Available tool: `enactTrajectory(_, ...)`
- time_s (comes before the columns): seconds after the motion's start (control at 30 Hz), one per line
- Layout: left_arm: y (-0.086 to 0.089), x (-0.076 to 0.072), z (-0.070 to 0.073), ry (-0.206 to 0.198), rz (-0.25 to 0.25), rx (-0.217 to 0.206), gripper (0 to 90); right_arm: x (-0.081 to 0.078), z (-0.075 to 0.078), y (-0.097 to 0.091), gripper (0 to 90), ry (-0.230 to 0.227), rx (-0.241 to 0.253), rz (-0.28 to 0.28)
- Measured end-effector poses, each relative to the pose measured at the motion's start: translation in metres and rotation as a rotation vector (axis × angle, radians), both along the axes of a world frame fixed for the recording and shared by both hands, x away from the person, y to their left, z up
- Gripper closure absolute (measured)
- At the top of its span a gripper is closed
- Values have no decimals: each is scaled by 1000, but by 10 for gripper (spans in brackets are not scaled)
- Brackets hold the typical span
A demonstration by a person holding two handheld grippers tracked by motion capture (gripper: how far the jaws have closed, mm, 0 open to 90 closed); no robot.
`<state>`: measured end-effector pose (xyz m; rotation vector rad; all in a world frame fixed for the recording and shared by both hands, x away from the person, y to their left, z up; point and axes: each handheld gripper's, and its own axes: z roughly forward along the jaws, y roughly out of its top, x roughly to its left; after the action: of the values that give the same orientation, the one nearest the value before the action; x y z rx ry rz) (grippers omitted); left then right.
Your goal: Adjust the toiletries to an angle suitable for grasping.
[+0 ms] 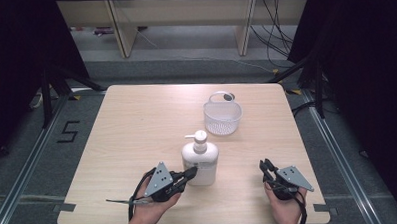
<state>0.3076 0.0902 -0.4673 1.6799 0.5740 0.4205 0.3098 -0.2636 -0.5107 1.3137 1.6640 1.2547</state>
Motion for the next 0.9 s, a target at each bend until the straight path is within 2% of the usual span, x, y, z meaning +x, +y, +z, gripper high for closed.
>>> enactTrajectory(0.03,0,2,0,4,-1,-3,895,-1,9,8,714,-64,-56,39)
enactTrajectory(0.1,-1,4,0,2,0,-2,895,-3,18,16,703,-85,-59,57)
enactTrajectory(0.2,-1,5,0,-1,4,11,895,-6,25,23,699,-102,-51,83)
enactTrajectory(0.27,0,7,-1,3,15,8,895,-8,27,26,699,-99,-56,88)
enactTrajectory(0.3,-1,8,-2,-6,12,-9,895,-10,29,29,699,-114,-54,101)
enactTrajectory(0.37,0,6,-1,-14,9,6,888,-18,37,41,683,-122,-31,122)
enactTrajectory(0.4,0,6,-1,-14,9,6,873,-18,37,41,683,-122,-31,122)
enactTrajectory(0.43,2,2,-1,-20,-1,0,844,-22,45,50,646,-134,1,143)
enactTrajectory(0.47,2,2,-1,-20,-1,0,814,-22,45,50,646,-134,1,143)
enactTrajectory(0.5,4,0,-1,-25,-2,9,781,-28,56,59,589,-148,-3,147)
enactTrajectory(0.57,17,-4,-4,-31,25,6,714,-30,64,69,542,-163,21,168)
enactTrajectory(0.6,17,-4,-4,-31,25,6,676,-30,64,69,542,-163,21,168)
enactTrajectory(0.63,25,-5,-7,-25,47,5,634,-34,75,79,495,-181,9,170)
enactTrajectory(0.67,32,-5,-10,-17,69,3,598,-35,79,85,479,-174,31,174)
enactTrajectory(0.7,39,-4,-13,-10,92,4,598,-35,79,85,479,-174,31,174)
enactTrajectory(0.73,47,-4,-18,0,118,6,529,-37,87,95,449,-208,12,170)
enactTrajectory(0.8,60,-3,-25,19,162,8,508,-37,90,101,440,-206,27,170)
enactTrajectory(0.87,71,0,-33,17,197,13,477,-37,95,110,433,-220,25,174)
enactTrajectory(0.9,76,-1,-35,24,218,35,463,-36,97,114,432,-233,15,175)
